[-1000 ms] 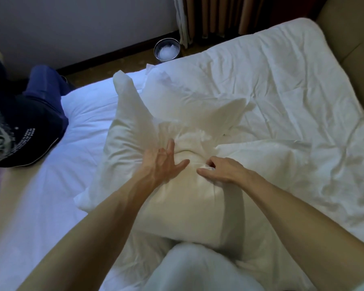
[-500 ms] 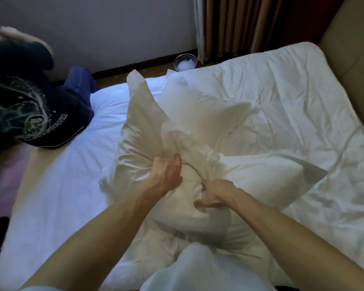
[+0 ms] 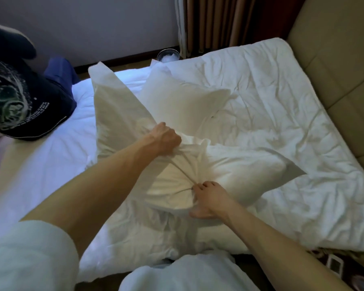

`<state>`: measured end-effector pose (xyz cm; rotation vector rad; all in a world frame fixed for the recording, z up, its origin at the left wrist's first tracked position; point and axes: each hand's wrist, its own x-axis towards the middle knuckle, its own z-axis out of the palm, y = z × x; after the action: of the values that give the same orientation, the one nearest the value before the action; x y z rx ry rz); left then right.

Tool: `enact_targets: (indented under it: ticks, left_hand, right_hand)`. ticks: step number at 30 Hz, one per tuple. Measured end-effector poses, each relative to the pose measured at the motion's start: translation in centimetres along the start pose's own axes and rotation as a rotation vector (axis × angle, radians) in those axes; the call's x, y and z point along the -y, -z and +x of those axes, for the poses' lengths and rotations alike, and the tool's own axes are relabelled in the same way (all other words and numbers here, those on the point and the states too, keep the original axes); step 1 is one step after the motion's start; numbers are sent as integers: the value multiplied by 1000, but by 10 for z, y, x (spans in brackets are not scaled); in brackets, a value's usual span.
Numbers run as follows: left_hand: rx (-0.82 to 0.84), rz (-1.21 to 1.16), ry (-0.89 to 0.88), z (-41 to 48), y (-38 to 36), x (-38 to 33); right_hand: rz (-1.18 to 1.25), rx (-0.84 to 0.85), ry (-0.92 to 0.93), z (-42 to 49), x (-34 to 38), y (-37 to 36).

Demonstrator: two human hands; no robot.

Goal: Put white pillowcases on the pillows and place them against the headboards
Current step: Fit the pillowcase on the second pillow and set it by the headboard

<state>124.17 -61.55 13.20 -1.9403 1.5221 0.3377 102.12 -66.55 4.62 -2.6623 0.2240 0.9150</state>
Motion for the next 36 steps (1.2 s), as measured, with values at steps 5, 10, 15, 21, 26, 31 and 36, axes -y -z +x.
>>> enact_targets:
  ticks: [5,10,15,21,26,31,36]
  left_hand:
    - [-200,138,-141,-44,-28,0]
    - [-384,193,-200,-98,-45,13]
    - [-606,210,-245,-150,-90,15]
    - [-744,116,-133,-202,-141,31]
    - [-780,189,-26,-225,-152,50]
    - [-858,241,56,-225,-146,57]
    - [-908,276,72,-226,-127,57]
  right_hand:
    - [120,50,-138,-12,13,35]
    - [92,-581,-177,-26,36,68]
    - [-91,-549,-29,-27,79,90]
    - [-211,-428,57,-20,147,67]
    - [-195,-377,-16,-22,159,49]
    - [-99,-364,-32,-28,164,51]
    - [149,-465,-118,-25,164,62]
